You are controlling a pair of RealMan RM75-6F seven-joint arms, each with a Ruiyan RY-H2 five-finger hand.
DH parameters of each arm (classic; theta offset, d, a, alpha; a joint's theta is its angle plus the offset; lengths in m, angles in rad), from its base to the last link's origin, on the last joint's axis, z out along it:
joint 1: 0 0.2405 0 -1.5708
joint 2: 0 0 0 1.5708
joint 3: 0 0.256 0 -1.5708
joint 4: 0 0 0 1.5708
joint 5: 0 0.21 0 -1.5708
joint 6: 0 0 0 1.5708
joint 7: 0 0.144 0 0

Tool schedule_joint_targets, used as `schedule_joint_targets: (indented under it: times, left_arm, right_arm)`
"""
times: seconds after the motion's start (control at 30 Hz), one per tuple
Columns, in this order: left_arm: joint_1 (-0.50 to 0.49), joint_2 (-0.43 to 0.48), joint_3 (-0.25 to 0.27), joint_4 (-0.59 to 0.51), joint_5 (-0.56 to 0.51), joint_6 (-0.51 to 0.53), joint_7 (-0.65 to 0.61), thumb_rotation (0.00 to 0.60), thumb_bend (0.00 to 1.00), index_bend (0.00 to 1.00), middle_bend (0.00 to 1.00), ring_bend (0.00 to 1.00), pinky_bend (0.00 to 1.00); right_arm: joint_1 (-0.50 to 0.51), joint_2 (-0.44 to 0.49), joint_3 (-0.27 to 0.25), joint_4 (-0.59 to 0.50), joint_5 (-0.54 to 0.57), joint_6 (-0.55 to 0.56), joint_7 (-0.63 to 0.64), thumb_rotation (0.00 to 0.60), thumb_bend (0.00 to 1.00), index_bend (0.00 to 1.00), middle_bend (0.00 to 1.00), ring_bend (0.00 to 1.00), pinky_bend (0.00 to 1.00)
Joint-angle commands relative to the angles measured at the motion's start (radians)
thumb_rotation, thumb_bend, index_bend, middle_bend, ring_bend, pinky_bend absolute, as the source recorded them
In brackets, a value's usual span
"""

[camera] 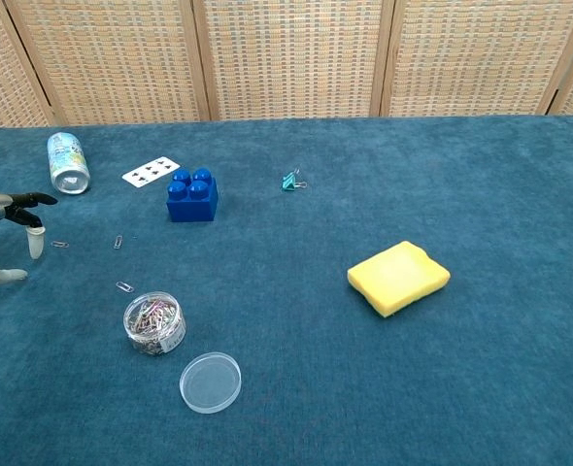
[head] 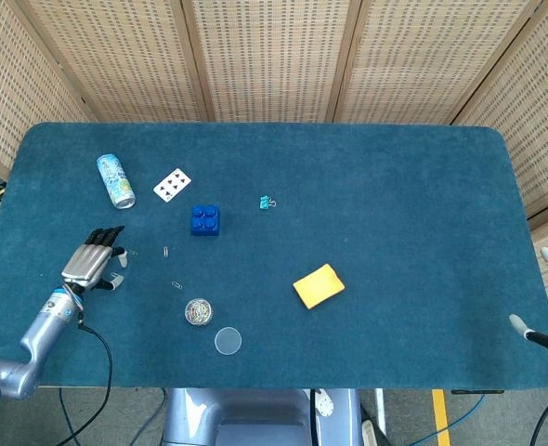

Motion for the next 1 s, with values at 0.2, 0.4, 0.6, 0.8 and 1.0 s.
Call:
schedule_joint_targets:
  times: [0.2, 0.4, 0.6, 0.8, 1.0]
  left_arm:
    - [0.01, 0.002, 0.007, 0.009, 0.007, 0.002, -0.011, 0.6, 0.37, 0.51, 0.0, 0.0, 0.0]
    - [0.011, 0.007, 0.012, 0.026, 0.011, -0.009, -0.017, 0.6, 0.37, 0.51, 0.0, 0.0, 0.0]
    - [0.01, 0.001, 0.021, 0.037, 0.025, -0.012, -0.019, 0.6, 0.38, 0.52, 0.0, 0.0, 0.0]
    - [0.011, -0.007, 0.023, 0.049, 0.026, -0.017, -0.021, 0.6, 0.38, 0.52, 0.0, 0.0, 0.0]
    - [0.009, -0.018, 0.023, 0.062, 0.028, -0.022, -0.023, 0.6, 0.38, 0.52, 0.0, 0.0, 0.0]
  right_arm:
    - [0.0, 0.0, -0.001, -0.001, -0.002, -0.001, 0.002, 0.6, 0.0, 0.0, 0.0, 0.0, 0.0]
    - [0.0, 0.0, -0.002, -0.003, -0.005, 0.001, -0.002, 0.6, 0.0, 0.0, 0.0, 0.0, 0.0]
    - [0.001, -0.002, -0.003, -0.003, -0.004, 0.0, -0.006, 0.6, 0.0, 0.0, 0.0, 0.0, 0.0]
    - [0.001, -0.003, -0.003, -0.001, -0.003, -0.002, -0.003, 0.6, 0.0, 0.0, 0.0, 0.0, 0.0]
    - [0.001, -0.003, -0.003, -0.002, -0.004, -0.002, -0.004, 0.6, 0.0, 0.0, 0.0, 0.0, 0.0]
